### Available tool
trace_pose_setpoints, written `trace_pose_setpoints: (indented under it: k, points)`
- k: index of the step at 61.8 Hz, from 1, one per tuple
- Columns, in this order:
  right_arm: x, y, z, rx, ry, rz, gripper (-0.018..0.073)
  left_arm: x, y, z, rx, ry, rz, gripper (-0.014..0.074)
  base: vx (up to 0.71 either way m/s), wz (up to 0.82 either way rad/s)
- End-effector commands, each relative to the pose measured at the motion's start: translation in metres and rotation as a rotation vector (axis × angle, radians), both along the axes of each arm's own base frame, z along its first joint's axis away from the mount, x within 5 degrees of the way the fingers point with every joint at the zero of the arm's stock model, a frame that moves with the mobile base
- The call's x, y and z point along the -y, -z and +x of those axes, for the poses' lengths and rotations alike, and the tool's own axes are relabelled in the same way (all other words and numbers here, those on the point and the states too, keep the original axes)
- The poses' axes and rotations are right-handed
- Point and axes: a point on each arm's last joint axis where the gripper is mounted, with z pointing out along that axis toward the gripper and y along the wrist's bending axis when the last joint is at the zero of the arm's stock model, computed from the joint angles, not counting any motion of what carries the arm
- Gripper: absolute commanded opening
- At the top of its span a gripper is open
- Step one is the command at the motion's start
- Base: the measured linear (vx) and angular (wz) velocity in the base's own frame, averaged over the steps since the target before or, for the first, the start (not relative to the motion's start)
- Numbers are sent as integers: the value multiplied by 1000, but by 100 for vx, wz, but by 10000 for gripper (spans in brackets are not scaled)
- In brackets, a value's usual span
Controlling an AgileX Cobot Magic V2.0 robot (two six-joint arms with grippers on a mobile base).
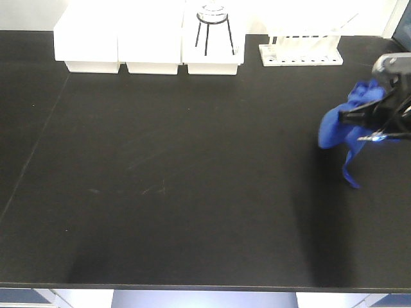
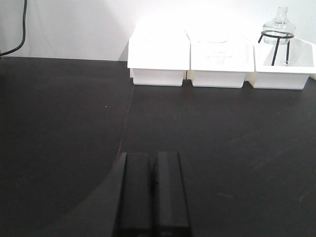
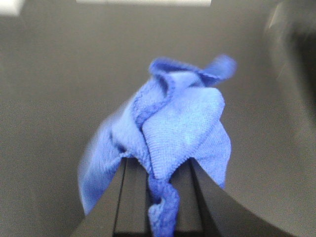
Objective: Wipe right workspace with blue cloth
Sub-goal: 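Lift the blue cloth up off the bench with the right gripper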
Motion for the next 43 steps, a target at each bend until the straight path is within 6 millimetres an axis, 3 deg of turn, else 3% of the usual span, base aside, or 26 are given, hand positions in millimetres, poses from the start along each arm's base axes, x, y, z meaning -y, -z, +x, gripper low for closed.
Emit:
trace_pose_setpoints:
  k: [1,20,43]
  points:
    - [-2,-47,-13,170,-16,-26,-8,1,2,1,68,6,-8,-6,0,0]
    - [-3,-110,-80,280,-15,-29,-8,1,2,1,68,6,-8,-6,0,0]
    - [-5,-136,-143,300,-15,-31,-8,1,2,1,68,6,-8,-6,0,0]
